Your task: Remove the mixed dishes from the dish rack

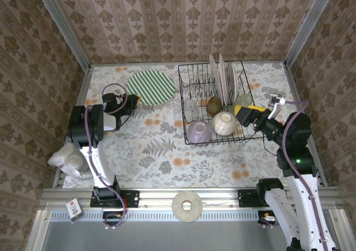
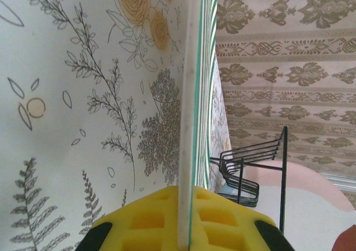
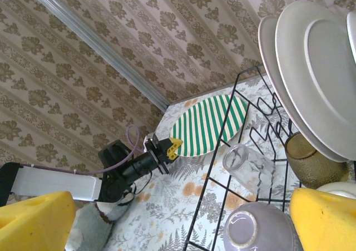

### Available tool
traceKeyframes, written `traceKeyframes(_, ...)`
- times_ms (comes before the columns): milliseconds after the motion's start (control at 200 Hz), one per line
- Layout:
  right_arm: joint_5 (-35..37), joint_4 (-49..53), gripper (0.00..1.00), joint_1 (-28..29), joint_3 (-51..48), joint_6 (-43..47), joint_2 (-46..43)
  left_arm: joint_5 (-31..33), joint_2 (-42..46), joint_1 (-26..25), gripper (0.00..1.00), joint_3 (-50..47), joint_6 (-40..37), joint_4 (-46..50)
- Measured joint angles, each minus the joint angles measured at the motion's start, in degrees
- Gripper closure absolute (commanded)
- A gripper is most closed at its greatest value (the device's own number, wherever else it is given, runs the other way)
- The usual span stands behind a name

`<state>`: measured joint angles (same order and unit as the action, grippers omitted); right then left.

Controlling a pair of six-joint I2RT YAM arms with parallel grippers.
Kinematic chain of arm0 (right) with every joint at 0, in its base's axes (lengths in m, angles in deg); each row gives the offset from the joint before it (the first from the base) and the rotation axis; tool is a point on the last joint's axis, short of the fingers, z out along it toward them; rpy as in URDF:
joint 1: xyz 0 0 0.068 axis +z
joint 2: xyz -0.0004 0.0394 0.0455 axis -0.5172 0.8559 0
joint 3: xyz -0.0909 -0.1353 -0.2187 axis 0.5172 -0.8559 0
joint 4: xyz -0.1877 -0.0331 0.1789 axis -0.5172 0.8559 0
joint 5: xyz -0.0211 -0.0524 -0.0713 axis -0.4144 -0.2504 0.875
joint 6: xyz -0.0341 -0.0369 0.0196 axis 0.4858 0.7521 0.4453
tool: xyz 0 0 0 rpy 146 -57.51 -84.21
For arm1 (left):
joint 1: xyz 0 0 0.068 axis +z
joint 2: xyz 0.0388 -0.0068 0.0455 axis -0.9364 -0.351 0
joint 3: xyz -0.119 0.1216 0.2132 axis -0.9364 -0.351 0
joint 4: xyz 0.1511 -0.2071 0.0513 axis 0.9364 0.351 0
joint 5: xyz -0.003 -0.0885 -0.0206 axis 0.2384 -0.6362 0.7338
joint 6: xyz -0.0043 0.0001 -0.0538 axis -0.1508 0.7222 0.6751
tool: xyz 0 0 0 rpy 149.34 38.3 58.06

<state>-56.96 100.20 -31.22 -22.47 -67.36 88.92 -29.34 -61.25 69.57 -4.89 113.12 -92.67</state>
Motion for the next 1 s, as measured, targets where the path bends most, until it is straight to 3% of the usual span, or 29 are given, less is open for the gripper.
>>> traceKeyframes(275,0.0,1.3,0.0,0.0,0.0,0.9,0.0,1.1,-3.3,1.2,1.0,3.0,0.1,0.7)
traceKeyframes(400,0.0,1.5,0.0,0.0,0.0,0.9,0.0,1.1,-4.7,1.5,0.93,4.1,0.0,0.9)
traceKeyframes(1000,0.6,2.4,0.0,0.8,0.0,0.9,0.2,1.8,-2.0,2.3,0.22,6.0,-1.2,6.5)
